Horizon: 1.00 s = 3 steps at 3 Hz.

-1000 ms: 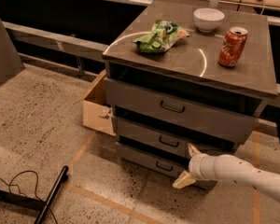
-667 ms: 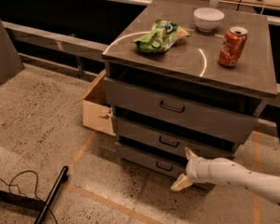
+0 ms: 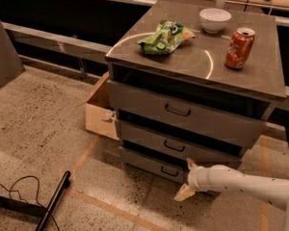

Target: Open bottom drawer

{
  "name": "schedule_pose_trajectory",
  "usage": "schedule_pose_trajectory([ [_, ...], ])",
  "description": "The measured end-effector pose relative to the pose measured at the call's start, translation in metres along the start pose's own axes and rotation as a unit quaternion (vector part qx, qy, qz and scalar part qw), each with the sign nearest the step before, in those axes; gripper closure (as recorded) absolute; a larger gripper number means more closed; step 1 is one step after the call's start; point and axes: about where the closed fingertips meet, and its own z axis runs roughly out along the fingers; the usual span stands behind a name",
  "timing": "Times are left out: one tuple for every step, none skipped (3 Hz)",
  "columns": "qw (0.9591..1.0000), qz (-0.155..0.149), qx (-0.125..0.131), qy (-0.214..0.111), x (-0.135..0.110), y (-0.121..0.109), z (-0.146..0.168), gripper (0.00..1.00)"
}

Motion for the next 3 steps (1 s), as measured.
schedule_pose_trajectory([
  [0.9998,0.000,-0.012,0.013,0.011,-0.005,0.029,0.00],
  [0.9993,0.005,-0.026,0.026,0.024,-0.007,0.054,0.00],
  [0.9993,0.006,-0.026,0.028,0.026,-0.009,0.059,0.00],
])
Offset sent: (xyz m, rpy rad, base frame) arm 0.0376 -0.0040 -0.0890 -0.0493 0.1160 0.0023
